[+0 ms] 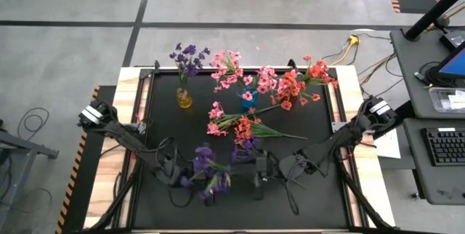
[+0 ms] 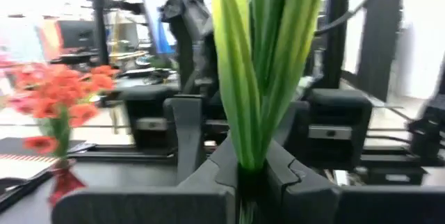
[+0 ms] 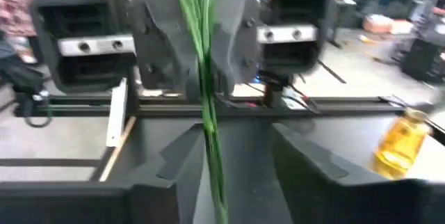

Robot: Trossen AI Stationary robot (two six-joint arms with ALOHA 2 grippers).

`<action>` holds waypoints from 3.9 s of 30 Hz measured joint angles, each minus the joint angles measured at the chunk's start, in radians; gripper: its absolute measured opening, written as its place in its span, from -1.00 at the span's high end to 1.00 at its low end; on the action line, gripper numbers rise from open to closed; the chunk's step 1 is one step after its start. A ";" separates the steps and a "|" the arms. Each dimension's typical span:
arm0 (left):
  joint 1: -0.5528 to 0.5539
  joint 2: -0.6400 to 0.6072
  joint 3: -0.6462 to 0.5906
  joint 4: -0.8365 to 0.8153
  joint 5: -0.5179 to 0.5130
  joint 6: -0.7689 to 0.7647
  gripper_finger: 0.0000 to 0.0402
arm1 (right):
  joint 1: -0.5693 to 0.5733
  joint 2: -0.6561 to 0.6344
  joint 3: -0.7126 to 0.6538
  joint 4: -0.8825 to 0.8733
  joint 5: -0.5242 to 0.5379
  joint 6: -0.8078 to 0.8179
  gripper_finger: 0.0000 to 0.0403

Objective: Sort flowers into vase by color
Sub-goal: Put the purple flower into the yellow vase

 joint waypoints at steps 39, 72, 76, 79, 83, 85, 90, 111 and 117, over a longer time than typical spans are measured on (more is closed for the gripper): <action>0.054 -0.837 -0.422 -0.590 -0.352 -0.180 1.00 | -0.011 -0.147 0.012 -0.606 0.057 0.179 -0.18; 0.374 -0.843 -0.359 -0.614 -0.101 0.003 1.00 | -0.011 -0.146 0.013 -0.579 0.057 0.081 -0.18; 0.375 -0.843 -0.359 -0.622 -0.099 -0.020 1.00 | -0.011 -0.146 0.023 -0.575 0.057 0.083 -0.18; 0.375 -0.842 -0.360 -0.625 -0.145 -0.034 1.00 | -0.011 -0.146 0.026 -0.577 0.057 0.095 -0.18; 0.377 -0.842 -0.360 -0.627 -0.237 -0.048 1.00 | -0.011 -0.146 0.026 -0.578 0.057 0.070 -0.18; 0.389 -0.844 -0.360 -0.627 -0.240 -0.046 1.00 | -0.011 -0.146 0.026 -0.577 0.057 0.063 -0.18; 0.460 -0.845 -0.360 -0.627 -0.241 -0.041 1.00 | -0.011 -0.146 0.026 -0.577 0.057 0.074 -0.18; 0.754 -0.852 -0.356 -0.757 -0.206 -0.084 1.00 | -0.011 -0.146 0.023 -0.584 0.057 0.073 -0.18; 0.778 -0.852 -0.374 -0.800 -0.206 -0.153 1.00 | -0.011 -0.146 0.021 -0.584 0.057 0.073 -0.18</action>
